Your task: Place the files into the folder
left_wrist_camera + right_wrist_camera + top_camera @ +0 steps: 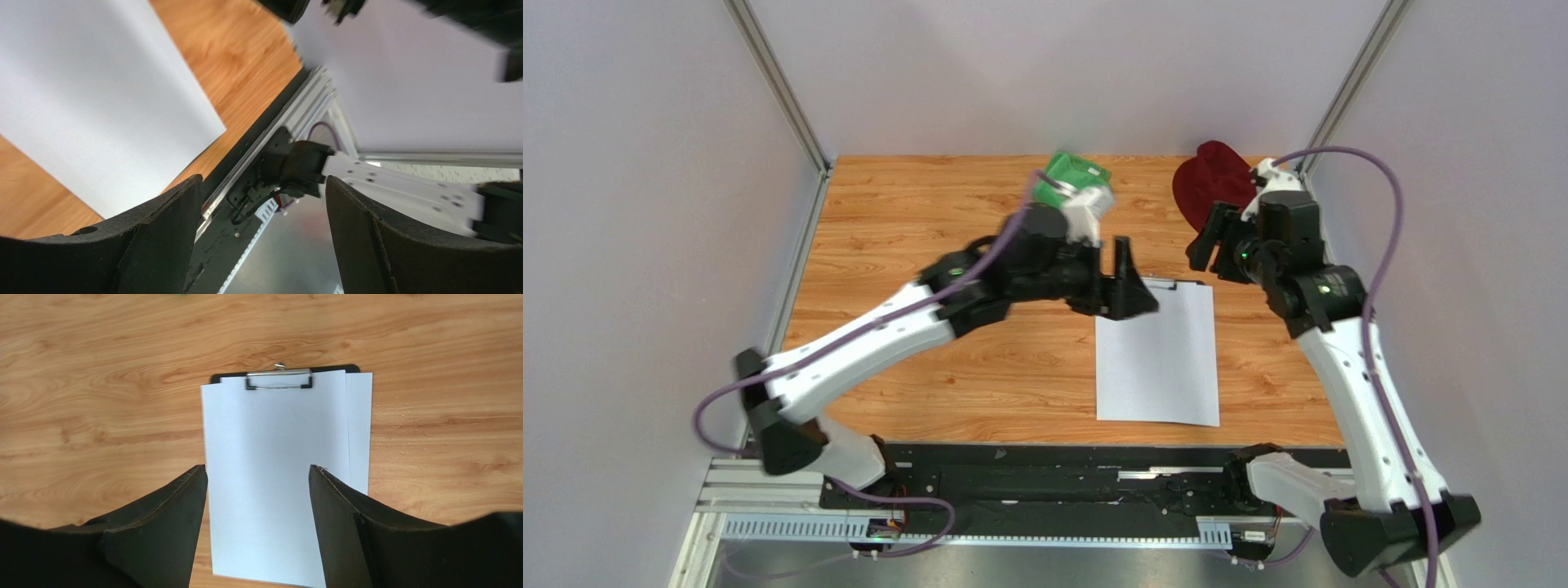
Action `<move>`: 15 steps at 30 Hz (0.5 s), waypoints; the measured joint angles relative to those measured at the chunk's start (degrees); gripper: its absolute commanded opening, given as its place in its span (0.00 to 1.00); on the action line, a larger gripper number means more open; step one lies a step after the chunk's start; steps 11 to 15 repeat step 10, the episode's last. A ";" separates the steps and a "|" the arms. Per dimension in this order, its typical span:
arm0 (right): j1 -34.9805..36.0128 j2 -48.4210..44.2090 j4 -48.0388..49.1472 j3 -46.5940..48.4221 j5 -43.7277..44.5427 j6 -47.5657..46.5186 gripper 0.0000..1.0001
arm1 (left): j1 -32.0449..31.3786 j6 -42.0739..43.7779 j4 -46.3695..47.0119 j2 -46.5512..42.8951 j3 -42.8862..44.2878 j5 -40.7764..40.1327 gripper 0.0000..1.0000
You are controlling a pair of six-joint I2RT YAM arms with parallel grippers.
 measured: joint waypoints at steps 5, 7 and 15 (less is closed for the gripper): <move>1.73 -10.29 -9.40 17.18 1.53 -1.40 1.00 | -0.04 7.63 -9.97 -23.67 5.01 -17.88 0.94; 1.66 -15.56 -9.33 21.46 0.98 -2.01 1.00 | -0.02 9.40 -11.98 -30.91 5.68 -23.85 0.96; 1.66 -23.26 -8.83 22.95 0.42 -2.14 1.00 | 0.04 11.10 -14.45 -41.42 5.64 -31.12 0.98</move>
